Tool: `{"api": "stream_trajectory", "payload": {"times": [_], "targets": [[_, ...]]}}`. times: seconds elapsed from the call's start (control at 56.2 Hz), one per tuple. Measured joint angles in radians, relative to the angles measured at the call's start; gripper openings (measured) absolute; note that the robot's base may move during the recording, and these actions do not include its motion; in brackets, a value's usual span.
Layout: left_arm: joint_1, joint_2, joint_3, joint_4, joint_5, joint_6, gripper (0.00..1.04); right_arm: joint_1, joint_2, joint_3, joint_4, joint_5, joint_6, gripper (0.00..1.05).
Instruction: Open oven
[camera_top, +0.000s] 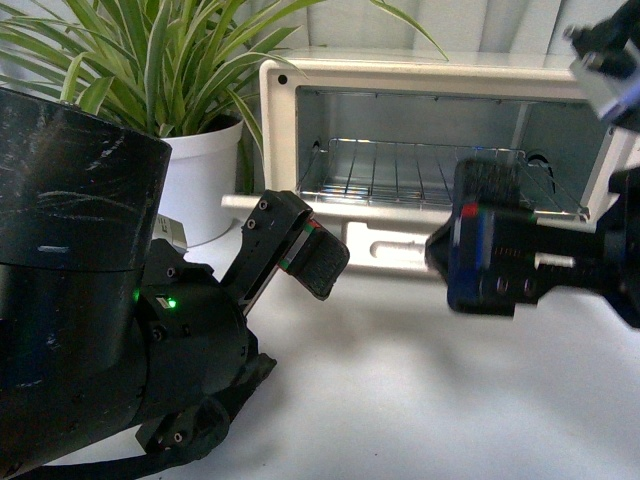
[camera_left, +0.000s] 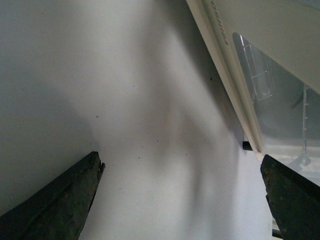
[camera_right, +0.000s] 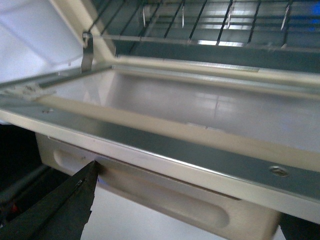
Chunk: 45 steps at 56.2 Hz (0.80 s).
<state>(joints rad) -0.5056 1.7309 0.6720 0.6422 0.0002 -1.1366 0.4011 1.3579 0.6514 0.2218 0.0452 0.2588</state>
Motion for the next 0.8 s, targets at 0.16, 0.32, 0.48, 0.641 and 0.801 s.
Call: {"api": "stream_trajectory", "payload": {"times": [0.16, 0.32, 0.48, 0.641, 0.801], "targets": [[0.001, -0.004, -0.006, 0.000, 0.004, 0.009, 0.98, 0.004, -0.015, -0.013, -0.005, -0.002, -0.001, 0.95], [0.001, -0.005, -0.008, 0.002, 0.003, 0.008, 0.98, -0.001, -0.064, -0.021, -0.037, 0.012, 0.005, 0.95], [0.003, -0.006, -0.011, 0.004, 0.003, 0.006, 0.98, -0.016, -0.158, -0.032, -0.083, 0.014, 0.037, 0.95], [0.005, -0.008, -0.018, 0.010, 0.003, 0.006, 0.98, -0.026, -0.281, -0.040, -0.121, -0.010, 0.045, 0.95], [0.006, -0.018, -0.034, 0.012, 0.003, 0.021, 0.98, -0.052, -0.389, -0.070, -0.153, -0.038, 0.045, 0.95]]}}
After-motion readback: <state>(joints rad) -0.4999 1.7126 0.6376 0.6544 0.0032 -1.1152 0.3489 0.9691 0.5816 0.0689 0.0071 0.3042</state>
